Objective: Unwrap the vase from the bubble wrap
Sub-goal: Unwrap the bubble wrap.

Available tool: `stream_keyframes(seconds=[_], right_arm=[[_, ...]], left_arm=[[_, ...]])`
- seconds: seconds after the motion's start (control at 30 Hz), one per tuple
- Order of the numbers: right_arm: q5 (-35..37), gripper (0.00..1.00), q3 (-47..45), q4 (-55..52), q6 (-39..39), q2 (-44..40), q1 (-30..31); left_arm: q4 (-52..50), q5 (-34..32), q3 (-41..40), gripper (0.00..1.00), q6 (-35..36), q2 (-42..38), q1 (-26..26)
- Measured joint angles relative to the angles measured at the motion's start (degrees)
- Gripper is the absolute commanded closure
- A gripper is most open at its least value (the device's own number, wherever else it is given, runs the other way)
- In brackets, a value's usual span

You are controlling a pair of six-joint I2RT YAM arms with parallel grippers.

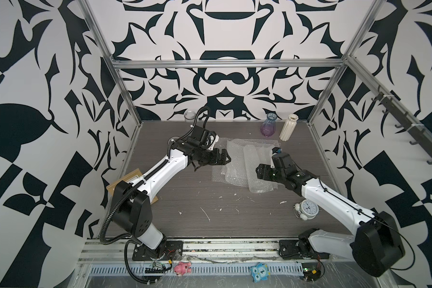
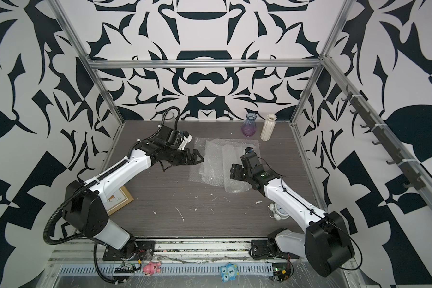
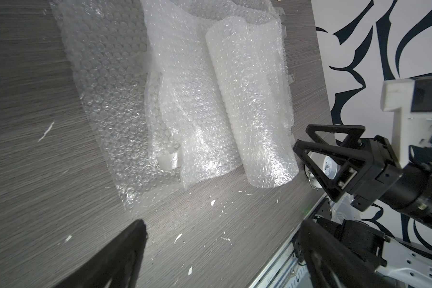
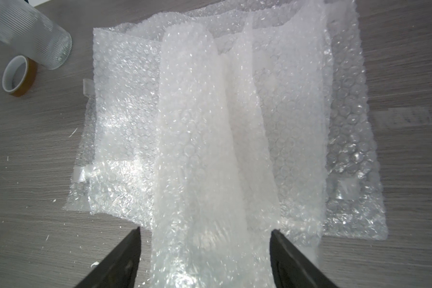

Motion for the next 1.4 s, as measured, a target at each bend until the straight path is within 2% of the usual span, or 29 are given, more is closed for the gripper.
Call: stream_keyframes(seconds=[0.5, 0.9, 1.4], right_arm=[[3.3, 0.22, 3.7, -0.8, 3.3, 4.9, 0.2], [3.9, 0.24, 3.8, -1.3, 9.2, 5.3, 0.5], [3.9, 0.25, 4.6, -2.0, 10.7, 5.6, 0.7]], left_arm=[[0.0, 0.5, 0.0, 0.01, -0.6, 1.0, -0.6], [0.1, 0.7, 0.0, 0.01, -1.2, 2.5, -1.0], [0.4, 1.4, 0.0, 0.01, -1.7, 2.5, -1.0]])
